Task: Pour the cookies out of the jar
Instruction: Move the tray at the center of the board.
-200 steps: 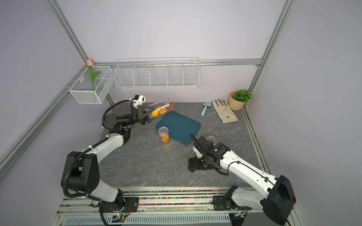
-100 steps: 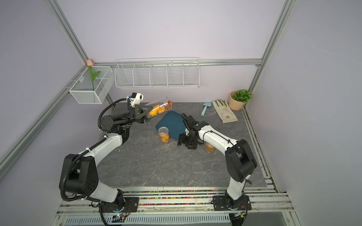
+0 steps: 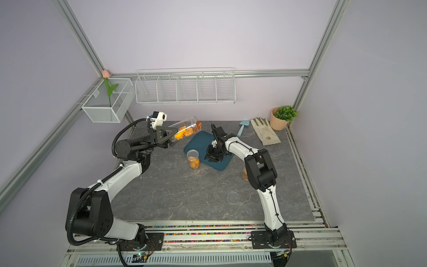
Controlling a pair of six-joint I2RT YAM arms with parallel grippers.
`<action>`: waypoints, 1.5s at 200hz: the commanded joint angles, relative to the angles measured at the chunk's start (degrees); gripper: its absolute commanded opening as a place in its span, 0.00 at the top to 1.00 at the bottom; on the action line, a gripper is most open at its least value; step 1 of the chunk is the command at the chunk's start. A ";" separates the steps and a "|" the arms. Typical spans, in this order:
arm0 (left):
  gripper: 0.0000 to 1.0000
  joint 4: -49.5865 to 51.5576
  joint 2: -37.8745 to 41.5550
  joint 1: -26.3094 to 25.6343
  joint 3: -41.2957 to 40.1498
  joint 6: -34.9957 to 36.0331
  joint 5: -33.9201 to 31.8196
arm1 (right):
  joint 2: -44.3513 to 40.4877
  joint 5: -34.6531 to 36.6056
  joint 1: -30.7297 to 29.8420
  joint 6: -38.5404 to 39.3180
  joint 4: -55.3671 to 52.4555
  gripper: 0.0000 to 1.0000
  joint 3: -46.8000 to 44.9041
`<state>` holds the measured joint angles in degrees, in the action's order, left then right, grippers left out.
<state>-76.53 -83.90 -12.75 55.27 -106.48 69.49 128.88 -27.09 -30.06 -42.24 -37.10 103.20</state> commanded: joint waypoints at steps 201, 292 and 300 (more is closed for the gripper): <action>0.45 -3.96 -2.56 0.53 1.38 -2.62 0.59 | 9.78 -13.51 -2.66 5.75 -2.88 0.85 0.79; 0.45 -4.33 -5.78 0.54 2.67 -2.37 1.31 | -1.24 -11.45 -5.61 9.92 -1.03 0.84 -12.32; 0.45 -4.33 -6.20 0.54 2.95 -2.34 1.36 | -2.64 -10.71 -5.46 10.22 -0.84 0.84 -12.32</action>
<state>-77.10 -89.21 -12.47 55.53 -106.89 69.54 129.49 -41.45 -35.22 -34.30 -35.33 92.20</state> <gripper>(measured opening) 0.609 0.160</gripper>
